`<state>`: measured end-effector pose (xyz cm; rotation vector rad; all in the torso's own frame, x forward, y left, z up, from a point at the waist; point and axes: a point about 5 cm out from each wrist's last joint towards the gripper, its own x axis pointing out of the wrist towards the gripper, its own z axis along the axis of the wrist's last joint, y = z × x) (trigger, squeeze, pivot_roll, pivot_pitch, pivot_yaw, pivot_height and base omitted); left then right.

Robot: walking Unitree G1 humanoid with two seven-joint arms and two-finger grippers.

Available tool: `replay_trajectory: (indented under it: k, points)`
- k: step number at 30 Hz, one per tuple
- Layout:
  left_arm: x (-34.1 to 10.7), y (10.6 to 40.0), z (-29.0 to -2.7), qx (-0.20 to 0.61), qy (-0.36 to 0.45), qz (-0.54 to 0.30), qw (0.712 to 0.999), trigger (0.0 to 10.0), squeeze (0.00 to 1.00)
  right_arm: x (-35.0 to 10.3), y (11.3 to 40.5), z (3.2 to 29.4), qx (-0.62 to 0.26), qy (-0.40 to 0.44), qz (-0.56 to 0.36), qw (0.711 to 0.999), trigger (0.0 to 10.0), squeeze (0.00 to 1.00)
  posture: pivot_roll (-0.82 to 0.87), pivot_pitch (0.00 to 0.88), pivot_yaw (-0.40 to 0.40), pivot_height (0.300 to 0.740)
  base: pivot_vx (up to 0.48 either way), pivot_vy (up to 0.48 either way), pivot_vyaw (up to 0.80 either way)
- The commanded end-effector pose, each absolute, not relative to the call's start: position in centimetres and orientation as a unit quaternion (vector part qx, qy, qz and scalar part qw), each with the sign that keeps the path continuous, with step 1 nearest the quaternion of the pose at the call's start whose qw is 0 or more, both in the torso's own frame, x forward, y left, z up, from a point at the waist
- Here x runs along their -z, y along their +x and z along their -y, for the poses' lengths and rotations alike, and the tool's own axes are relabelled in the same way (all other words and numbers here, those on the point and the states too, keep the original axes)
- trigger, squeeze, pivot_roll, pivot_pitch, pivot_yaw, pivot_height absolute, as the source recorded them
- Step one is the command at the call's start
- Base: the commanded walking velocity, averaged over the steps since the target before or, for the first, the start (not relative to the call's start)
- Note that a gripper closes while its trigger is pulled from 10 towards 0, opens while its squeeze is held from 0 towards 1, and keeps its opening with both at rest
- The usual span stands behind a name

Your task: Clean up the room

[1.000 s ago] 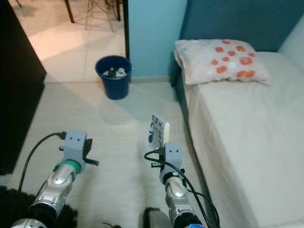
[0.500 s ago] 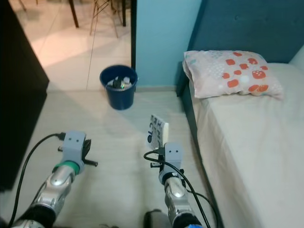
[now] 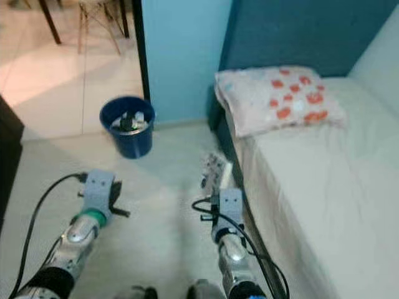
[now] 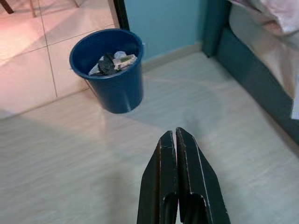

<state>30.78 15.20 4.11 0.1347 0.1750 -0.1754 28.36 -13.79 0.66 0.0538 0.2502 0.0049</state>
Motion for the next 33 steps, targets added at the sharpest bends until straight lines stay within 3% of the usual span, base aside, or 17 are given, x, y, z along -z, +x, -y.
replay_trajectory:
  k: [1,33]
  points:
    - [-3.39,30.3,-14.87,0.092,0.064,-0.102,0.988,10.0,0.0,-0.88,28.39,14.22,0.006,0.028,-0.114,0.993,10.0,0.0,0.02,0.091,0.038,0.74,0.412,0.0,0.0]
    - [-3.41,30.32,-14.77,0.096,0.065,-0.101,0.988,10.0,0.0,-0.86,28.38,14.29,0.01,0.029,-0.115,0.993,10.0,0.0,0.02,0.096,0.04,0.74,0.412,0.0,0.0]
